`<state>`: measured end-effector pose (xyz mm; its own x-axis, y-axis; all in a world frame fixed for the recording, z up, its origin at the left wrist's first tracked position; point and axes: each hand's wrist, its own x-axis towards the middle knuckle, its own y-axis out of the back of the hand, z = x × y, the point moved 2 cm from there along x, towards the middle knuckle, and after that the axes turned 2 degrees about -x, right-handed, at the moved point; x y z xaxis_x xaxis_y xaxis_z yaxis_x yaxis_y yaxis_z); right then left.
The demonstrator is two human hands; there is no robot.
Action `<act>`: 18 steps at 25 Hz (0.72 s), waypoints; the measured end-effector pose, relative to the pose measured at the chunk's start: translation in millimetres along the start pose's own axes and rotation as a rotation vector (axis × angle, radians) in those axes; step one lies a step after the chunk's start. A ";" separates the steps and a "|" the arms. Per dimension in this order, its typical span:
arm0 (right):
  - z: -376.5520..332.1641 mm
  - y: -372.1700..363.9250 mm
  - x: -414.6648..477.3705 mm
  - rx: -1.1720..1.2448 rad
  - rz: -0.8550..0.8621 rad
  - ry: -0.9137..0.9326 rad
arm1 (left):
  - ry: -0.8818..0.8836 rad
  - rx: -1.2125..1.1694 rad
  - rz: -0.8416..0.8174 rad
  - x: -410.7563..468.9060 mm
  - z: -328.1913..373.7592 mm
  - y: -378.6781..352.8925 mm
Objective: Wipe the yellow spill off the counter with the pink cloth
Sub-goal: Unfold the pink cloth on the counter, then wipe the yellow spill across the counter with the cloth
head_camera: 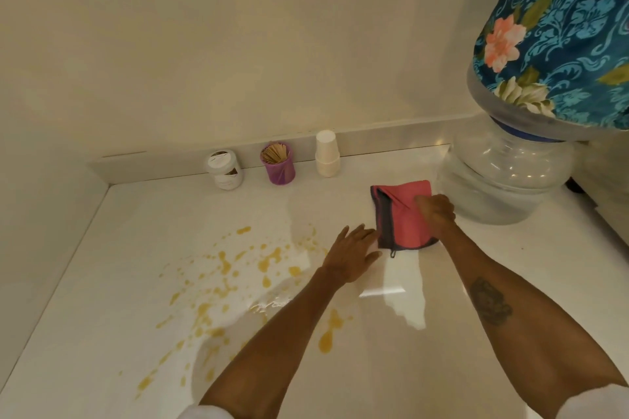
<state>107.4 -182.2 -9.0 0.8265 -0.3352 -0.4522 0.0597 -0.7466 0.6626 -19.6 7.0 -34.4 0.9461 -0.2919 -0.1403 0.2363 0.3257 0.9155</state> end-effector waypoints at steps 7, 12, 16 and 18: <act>-57.9 35.7 -52.3 -0.093 0.216 0.303 | 0.233 -0.012 0.164 -74.5 -97.6 38.9; -74.0 -19.7 -119.2 -0.385 0.091 0.604 | 0.425 0.010 0.227 -142.5 -165.4 56.3; -35.2 -102.4 -140.9 -0.431 -0.240 0.600 | 0.559 0.073 0.247 -213.8 -227.2 61.8; -23.0 -126.4 -138.2 -0.446 -0.262 0.582 | 0.656 0.057 0.262 -248.9 -258.1 60.2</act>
<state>-1.5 -28.3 -16.5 0.9077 0.2681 -0.3227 0.4113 -0.4170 0.8105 -183.6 331.3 -41.7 0.9126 0.3976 -0.0947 -0.0123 0.2584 0.9660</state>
